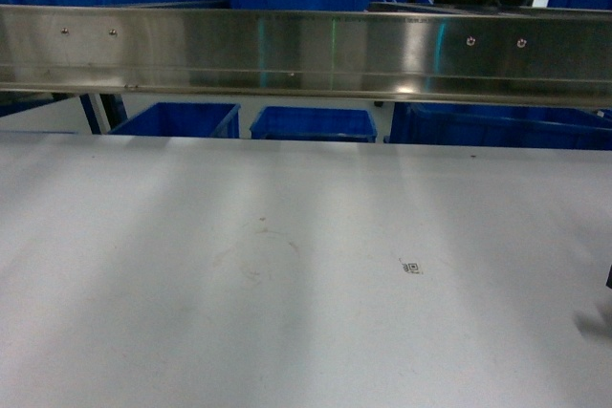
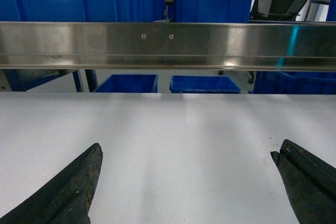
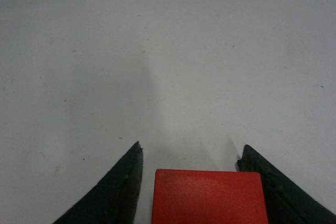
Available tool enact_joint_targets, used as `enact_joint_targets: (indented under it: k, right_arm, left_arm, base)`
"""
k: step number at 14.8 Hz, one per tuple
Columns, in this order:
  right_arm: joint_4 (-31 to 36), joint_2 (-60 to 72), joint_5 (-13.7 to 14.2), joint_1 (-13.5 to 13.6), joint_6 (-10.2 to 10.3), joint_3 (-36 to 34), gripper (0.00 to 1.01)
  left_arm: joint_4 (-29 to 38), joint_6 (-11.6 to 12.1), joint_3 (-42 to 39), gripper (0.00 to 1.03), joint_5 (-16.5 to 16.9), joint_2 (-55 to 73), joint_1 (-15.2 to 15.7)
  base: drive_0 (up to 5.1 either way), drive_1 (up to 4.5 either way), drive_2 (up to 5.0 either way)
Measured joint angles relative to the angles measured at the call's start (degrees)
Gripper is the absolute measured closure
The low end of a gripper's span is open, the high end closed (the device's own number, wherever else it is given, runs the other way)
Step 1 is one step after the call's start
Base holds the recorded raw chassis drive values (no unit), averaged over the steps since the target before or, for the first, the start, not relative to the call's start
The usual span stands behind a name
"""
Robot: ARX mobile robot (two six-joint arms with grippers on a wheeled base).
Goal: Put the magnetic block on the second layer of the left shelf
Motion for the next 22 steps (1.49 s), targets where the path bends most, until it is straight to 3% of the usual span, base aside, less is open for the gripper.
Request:
enact_joint_targets:
  k: [2, 3, 4, 5, 7, 9, 12, 16, 20, 22]
  right_arm:
    - [-0.74, -2.05, -1.38, 0.94, -0.72, -0.72, 0.67]
    - [-1.09, -4.98, -1.88, 1.77, -1.88, -1.77, 0.67]
    - [-4.00, -12.72, -3.80, 2.60, -4.35, -3.54, 0.67]
    - [-7.76, -19.87, -5.57, 2.95, -5.57, -4.55, 0.67]
    - [-22.03, -38.99, -8.68, 2.99, -7.65, -7.08, 0.67]
    - [-30.58, -51.60, -9.14, 4.20, -8.76, -11.23, 0.67]
    - [-37.73, -61.22, -9.66, 5.77, -8.63, -14.45, 0.67]
    - [-42.95, -72.85, -6.10, 7.06, -7.54, -17.18, 0.67]
    - [-42.36, -73.13, -6.95, 5.97, -7.17, -20.00, 0.67]
    - [-39.85, -72.28, -9.09, 5.11, -7.37, -20.41, 0.67]
  left_arm:
    - [0.00, 0.00, 0.00, 0.05, 0.00, 0.00, 0.00]
    - [0.00, 0.00, 0.00, 0.05, 0.00, 0.00, 0.00]
    - [0.02, 0.00, 0.00, 0.05, 0.00, 0.00, 0.00]
    - [0.00, 0.00, 0.00, 0.05, 0.00, 0.00, 0.00]
    - [0.00, 0.00, 0.00, 0.05, 0.00, 0.00, 0.00]
    - [0.00, 0.00, 0.00, 0.05, 0.00, 0.00, 0.00]
    - [0.00, 0.00, 0.00, 0.05, 0.00, 0.00, 0.00]
    - [0.00, 0.00, 0.00, 0.05, 0.00, 0.00, 0.00]
    - [0.00, 0.00, 0.00, 0.05, 0.00, 0.00, 0.00]
    - [0.00, 0.00, 0.00, 0.05, 0.00, 0.00, 0.00]
  base:
    - [0.0, 0.00, 0.0]
    - [0.0, 0.00, 0.0]
    - [0.0, 0.00, 0.0]
    - [0.0, 0.00, 0.0]
    - [0.0, 0.00, 0.0]
    - [0.0, 0.00, 0.0]
    - [0.0, 0.00, 0.0]
    - [0.0, 0.00, 0.0]
    - [0.0, 0.00, 0.0]
    - [0.0, 0.00, 0.0]
